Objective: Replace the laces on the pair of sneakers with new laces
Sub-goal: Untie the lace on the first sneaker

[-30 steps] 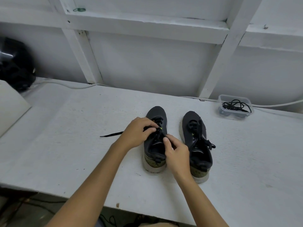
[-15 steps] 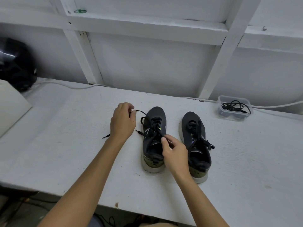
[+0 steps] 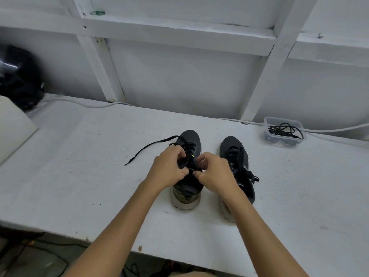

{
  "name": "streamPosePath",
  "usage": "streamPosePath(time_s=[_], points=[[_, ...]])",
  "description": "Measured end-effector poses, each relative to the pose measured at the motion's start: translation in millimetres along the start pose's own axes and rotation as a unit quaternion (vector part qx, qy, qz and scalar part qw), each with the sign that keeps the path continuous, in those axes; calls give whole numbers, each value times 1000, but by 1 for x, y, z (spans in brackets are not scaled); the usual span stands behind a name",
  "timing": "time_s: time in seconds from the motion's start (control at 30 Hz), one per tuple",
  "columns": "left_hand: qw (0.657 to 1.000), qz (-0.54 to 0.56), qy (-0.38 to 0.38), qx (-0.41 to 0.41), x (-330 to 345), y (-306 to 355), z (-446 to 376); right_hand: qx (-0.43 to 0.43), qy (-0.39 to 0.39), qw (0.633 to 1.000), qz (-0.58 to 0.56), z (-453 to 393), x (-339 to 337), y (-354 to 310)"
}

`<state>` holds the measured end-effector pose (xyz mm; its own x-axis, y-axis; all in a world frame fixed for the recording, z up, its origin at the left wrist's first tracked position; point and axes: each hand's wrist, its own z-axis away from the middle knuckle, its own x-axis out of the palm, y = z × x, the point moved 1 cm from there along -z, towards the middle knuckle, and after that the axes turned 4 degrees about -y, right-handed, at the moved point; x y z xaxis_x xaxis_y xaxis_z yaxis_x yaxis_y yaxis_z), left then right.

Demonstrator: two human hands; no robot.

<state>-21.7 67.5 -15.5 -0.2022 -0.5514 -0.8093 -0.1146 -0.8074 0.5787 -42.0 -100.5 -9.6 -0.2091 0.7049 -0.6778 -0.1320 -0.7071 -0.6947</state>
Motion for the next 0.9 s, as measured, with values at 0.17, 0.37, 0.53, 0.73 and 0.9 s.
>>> streamPosePath(time_s=[0.17, 0.37, 0.53, 0.73, 0.9], points=[[996, 2, 86, -24, 14, 2, 7, 11, 32, 999, -13, -2, 3, 2], [994, 13, 110, -13, 15, 1, 5, -2, 75, 997, 22, -4, 9, -6], [992, 37, 118, -10, 17, -2, 9, -8, 92, 995, 34, -4, 14, -6], [983, 79, 163, -40, 11, -2, 6, 14, 91, 996, 2, -9, 6, -8], [987, 90, 124, -40, 6, -4, 4, 94, 33, 980, -172, -14, -10, -6]])
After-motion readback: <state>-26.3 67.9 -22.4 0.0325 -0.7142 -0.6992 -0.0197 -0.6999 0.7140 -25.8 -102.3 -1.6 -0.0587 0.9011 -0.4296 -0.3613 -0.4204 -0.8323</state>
